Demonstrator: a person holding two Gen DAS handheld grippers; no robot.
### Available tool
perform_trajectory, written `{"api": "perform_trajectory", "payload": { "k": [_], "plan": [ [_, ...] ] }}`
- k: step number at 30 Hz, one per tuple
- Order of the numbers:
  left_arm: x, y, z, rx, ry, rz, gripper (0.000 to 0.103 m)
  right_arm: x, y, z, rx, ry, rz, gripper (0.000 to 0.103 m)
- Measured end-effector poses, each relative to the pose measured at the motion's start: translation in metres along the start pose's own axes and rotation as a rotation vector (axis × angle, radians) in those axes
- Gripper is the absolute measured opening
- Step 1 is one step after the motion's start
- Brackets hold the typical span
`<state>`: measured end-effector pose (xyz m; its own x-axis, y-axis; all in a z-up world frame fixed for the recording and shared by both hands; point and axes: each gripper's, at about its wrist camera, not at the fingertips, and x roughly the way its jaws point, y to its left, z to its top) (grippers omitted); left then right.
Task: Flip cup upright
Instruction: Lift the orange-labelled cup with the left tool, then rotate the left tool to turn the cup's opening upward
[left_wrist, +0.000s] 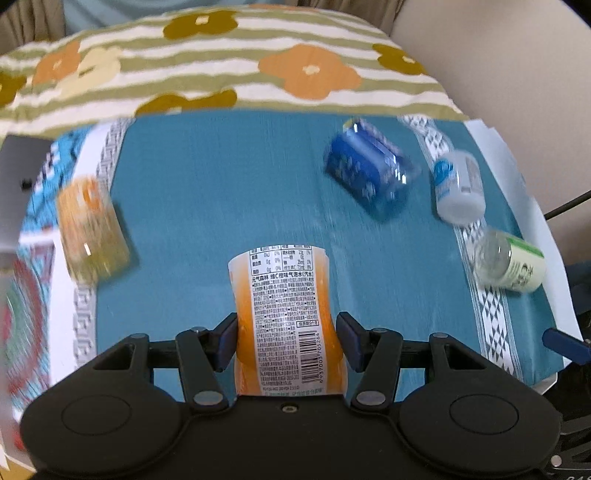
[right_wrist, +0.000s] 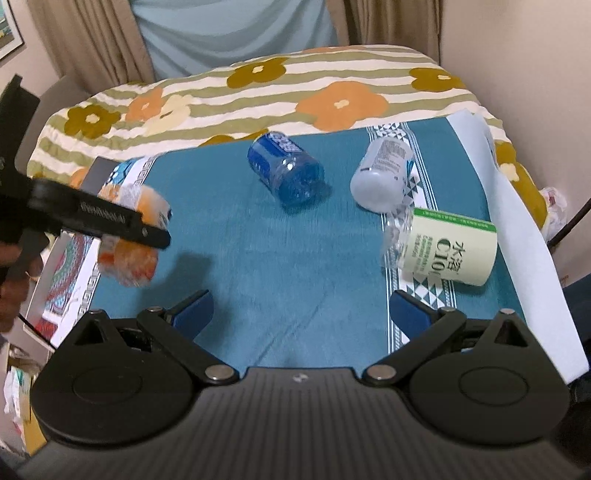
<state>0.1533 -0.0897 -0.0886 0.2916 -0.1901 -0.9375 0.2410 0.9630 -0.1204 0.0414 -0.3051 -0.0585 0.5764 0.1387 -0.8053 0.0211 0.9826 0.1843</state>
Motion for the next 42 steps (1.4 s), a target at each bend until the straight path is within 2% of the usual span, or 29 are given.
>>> {"api": "perform_trajectory", "payload": {
  "k": [7, 14, 22, 23, 25, 26, 33, 42],
  "plan": [
    [0.024, -0.013, -0.025, -0.017, 0.031, 0.017, 0.061, 0.000, -0.011, -0.016, -0.038, 0.033, 0.017, 0.103],
    [0.042, -0.018, -0.033, -0.008, 0.042, 0.029, 0.062, 0.002, -0.023, -0.027, -0.038, 0.058, 0.016, 0.103],
    [0.043, -0.021, -0.033, -0.001, 0.036, 0.040, 0.064, 0.002, -0.029, -0.031, -0.030, 0.062, 0.019, 0.103],
    [0.042, -0.022, -0.033, -0.002, 0.037, 0.039, 0.066, 0.002, -0.029, -0.031, -0.031, 0.062, 0.020, 0.103],
    [0.042, -0.022, -0.033, -0.005, 0.035, 0.042, 0.082, 0.001, -0.029, -0.031, -0.029, 0.059, 0.021, 0.103],
    [0.041, -0.022, -0.034, -0.005, 0.030, 0.044, 0.084, 0.000, -0.028, -0.032, -0.029, 0.057, 0.021, 0.103],
    [0.032, -0.021, -0.034, -0.014, 0.027, 0.031, 0.086, -0.002, -0.027, -0.031, -0.022, 0.053, 0.017, 0.103],
    [-0.016, -0.011, -0.050, -0.069, -0.034, -0.012, 0.100, -0.017, -0.019, -0.009, -0.005, 0.046, 0.045, 0.103]
  ]
}}
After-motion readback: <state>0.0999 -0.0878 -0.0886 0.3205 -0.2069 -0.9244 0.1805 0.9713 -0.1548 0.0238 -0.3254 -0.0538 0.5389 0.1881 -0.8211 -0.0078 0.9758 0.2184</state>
